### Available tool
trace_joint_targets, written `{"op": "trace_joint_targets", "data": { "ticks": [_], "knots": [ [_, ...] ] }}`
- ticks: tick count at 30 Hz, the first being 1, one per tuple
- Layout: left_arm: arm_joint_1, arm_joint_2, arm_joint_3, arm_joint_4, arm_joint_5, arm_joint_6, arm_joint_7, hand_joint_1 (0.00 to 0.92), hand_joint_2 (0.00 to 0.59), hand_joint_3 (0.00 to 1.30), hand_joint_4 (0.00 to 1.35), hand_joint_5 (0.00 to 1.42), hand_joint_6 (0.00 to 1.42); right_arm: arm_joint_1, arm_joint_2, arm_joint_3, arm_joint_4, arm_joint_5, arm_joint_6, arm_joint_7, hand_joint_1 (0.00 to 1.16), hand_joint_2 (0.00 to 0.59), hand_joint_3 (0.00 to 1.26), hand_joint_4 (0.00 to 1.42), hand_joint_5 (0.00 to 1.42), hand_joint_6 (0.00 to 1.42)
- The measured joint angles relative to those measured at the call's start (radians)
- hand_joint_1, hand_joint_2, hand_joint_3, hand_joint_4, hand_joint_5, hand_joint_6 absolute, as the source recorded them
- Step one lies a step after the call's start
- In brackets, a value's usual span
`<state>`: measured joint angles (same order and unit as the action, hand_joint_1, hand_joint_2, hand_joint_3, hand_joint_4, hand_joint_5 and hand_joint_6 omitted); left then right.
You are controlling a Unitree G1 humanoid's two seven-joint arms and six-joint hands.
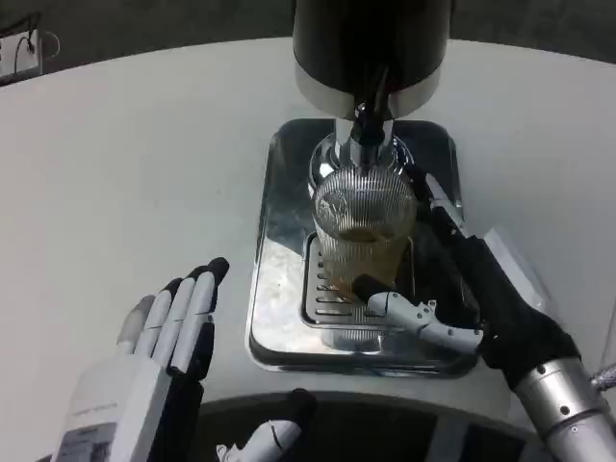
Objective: Grasp the cup under the faucet to collect the drink, then remove the cup.
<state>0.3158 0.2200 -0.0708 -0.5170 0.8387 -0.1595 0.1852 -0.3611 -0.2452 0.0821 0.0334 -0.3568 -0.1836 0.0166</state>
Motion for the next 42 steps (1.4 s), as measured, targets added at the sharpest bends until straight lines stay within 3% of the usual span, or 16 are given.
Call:
{"op": "trace_joint_targets", "data": {
  "ticks": [32,42],
  "knots": [
    [0.002,-0.003,0.025,-0.019,-0.006,0.042,-0.011,0.000,0.190,0.00,0.00,0.01,0.00,-0.145,0.040,0.069,0.199,-0.008,-0.068,-0.058,0.67,0.208,0.00,0.07,0.12,0.23],
    [0.007,-0.003,0.034,-0.027,-0.008,0.056,-0.017,0.000,0.191,0.00,0.00,0.01,0.00,-0.171,0.062,0.083,0.247,-0.009,-0.082,-0.088,0.65,0.217,0.03,0.14,0.16,0.28]
  ]
}}
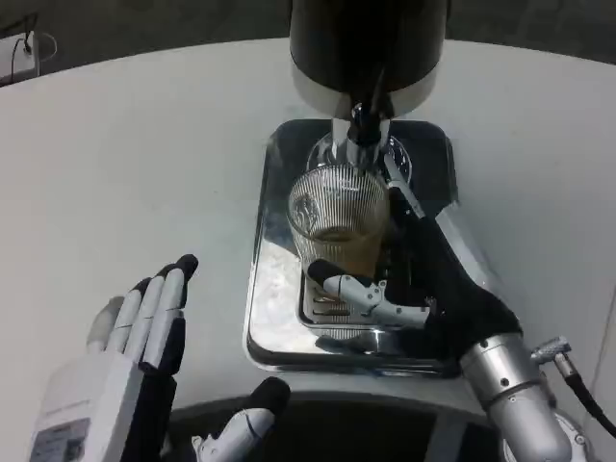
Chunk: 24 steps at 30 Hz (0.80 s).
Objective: Grasp the cup under the faucet to collect the drink, then remove the cup.
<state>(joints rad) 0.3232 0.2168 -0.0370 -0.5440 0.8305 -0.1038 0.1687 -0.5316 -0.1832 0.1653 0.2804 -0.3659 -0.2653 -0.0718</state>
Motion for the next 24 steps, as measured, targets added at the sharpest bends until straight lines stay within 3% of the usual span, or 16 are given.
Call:
{"op": "trace_joint_targets", "data": {
  "ticks": [13,24],
  "knots": [
    [0.004,0.000,0.024,-0.006,-0.015,0.005,-0.005,0.000,0.190,0.00,0.00,0.02,0.00,-0.022,0.045,-0.003,0.031,0.045,0.000,-0.009,0.68,0.205,0.13,0.23,0.27,0.36],
    [0.010,-0.005,0.033,-0.020,-0.020,0.026,-0.014,0.000,0.186,0.00,0.00,0.02,0.00,-0.023,0.065,-0.003,0.037,0.064,0.001,-0.010,0.84,0.188,0.19,0.33,0.37,0.52]
  ]
}}
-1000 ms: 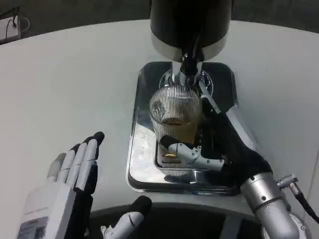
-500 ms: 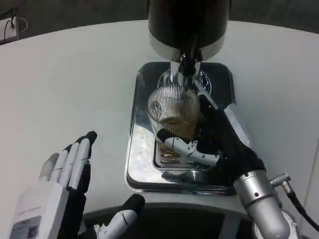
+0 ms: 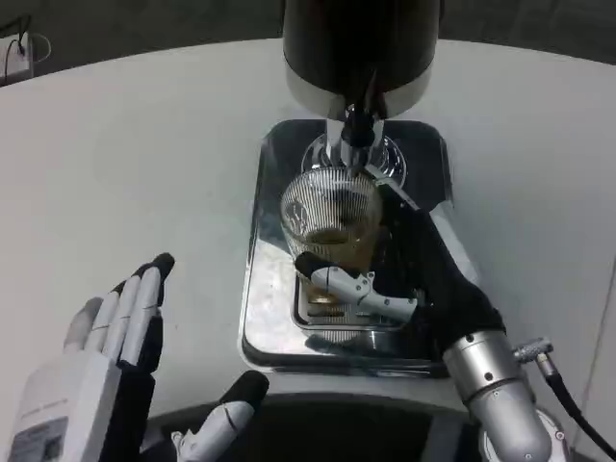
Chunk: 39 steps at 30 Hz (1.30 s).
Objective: Grasp the cup under the faucet to collect the drink, then remove the cup.
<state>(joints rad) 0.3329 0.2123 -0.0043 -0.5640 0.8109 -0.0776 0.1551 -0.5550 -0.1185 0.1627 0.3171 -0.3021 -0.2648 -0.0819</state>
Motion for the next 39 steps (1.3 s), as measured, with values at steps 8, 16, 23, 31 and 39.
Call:
{"op": "trace_joint_targets", "data": {
  "ticks": [8,16,23,31,39],
  "knots": [
    [0.012,-0.007,0.030,-0.027,-0.018,0.027,-0.007,0.000,0.186,0.00,0.00,0.02,0.00,-0.023,0.027,0.007,0.030,-0.018,-0.001,-0.038,0.95,0.188,0.31,0.50,0.60,0.94],
    [0.013,-0.013,0.037,-0.044,-0.018,0.031,-0.022,0.000,0.184,0.00,0.00,0.02,0.00,-0.028,0.055,-0.004,0.038,-0.015,0.000,-0.077,1.11,0.223,0.63,0.89,1.02,1.41],
    [0.004,-0.015,0.036,-0.044,-0.018,0.035,-0.027,0.000,0.183,0.00,0.00,0.03,0.00,-0.007,0.065,-0.028,0.009,0.003,0.005,-0.081,1.14,0.164,0.75,1.01,1.15,1.42],
    [-0.007,-0.018,0.031,-0.043,-0.018,0.036,-0.028,0.000,0.183,0.00,0.00,0.03,0.00,0.013,0.041,-0.018,-0.036,-0.033,0.011,-0.081,1.16,0.141,0.78,1.01,1.18,1.42],
    [-0.019,-0.018,0.024,-0.039,-0.018,0.037,-0.028,0.000,0.183,0.00,0.00,0.03,0.00,0.046,0.036,-0.013,-0.087,-0.034,0.010,-0.078,1.16,0.122,0.79,1.01,1.20,1.42]
  ]
}}
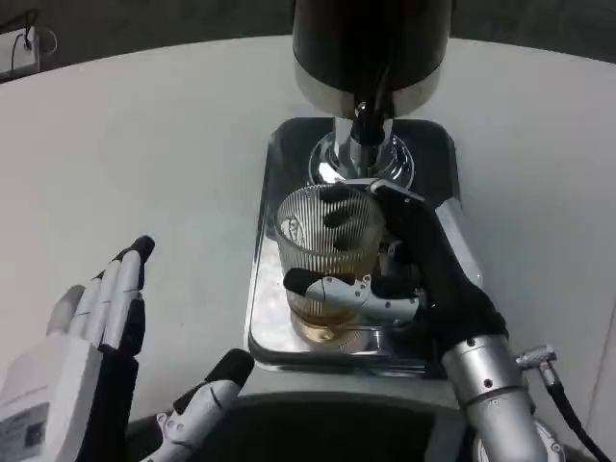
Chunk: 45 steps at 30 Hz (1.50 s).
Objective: Grasp the cup under the faucet to collect the drink, then remove the cup.
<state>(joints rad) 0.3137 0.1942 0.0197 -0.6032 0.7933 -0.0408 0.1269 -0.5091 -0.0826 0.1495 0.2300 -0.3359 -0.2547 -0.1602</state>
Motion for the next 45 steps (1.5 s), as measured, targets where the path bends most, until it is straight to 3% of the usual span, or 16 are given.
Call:
{"op": "trace_joint_targets", "data": {
  "ticks": [10,17,25,30,37,45],
  "knots": [
    [-0.026,0.000,-0.029,0.024,0.001,0.000,-0.001,0.000,0.183,0.00,0.00,0.03,0.00,0.103,-0.008,-0.011,-0.152,0.029,0.005,0.053,1.16,0.109,0.79,1.03,1.19,1.42],
    [-0.038,0.001,-0.044,0.026,0.005,-0.001,-0.001,0.000,0.182,0.00,0.00,0.03,0.00,0.215,-0.035,-0.014,-0.299,0.058,0.019,0.141,1.16,0.107,0.79,1.03,1.19,1.42],
    [-0.037,0.003,-0.061,0.013,0.048,0.003,-0.015,0.000,0.118,0.00,0.00,0.00,0.00,0.331,-0.068,-0.027,-0.453,0.110,0.026,0.219,1.16,0.100,0.80,1.03,1.18,1.42],
    [-0.007,0.003,-0.080,-0.062,0.161,0.047,-0.083,0.000,0.068,0.00,0.00,0.00,0.00,0.379,-0.105,-0.060,-0.571,0.155,0.051,0.274,1.16,0.094,0.81,1.03,1.18,1.42],
    [0.038,-0.009,-0.107,-0.186,0.310,0.089,-0.210,0.000,0.056,0.00,0.00,0.00,0.00,0.436,-0.138,-0.097,-0.681,0.211,0.068,0.330,1.16,0.083,0.82,1.03,1.18,1.42],
    [0.081,-0.030,-0.141,-0.301,0.421,0.072,-0.316,0.000,0.047,0.00,0.00,0.00,0.00,0.474,-0.168,-0.134,-0.837,0.256,0.103,0.374,1.16,0.083,0.82,1.03,1.18,1.42]
  ]
}}
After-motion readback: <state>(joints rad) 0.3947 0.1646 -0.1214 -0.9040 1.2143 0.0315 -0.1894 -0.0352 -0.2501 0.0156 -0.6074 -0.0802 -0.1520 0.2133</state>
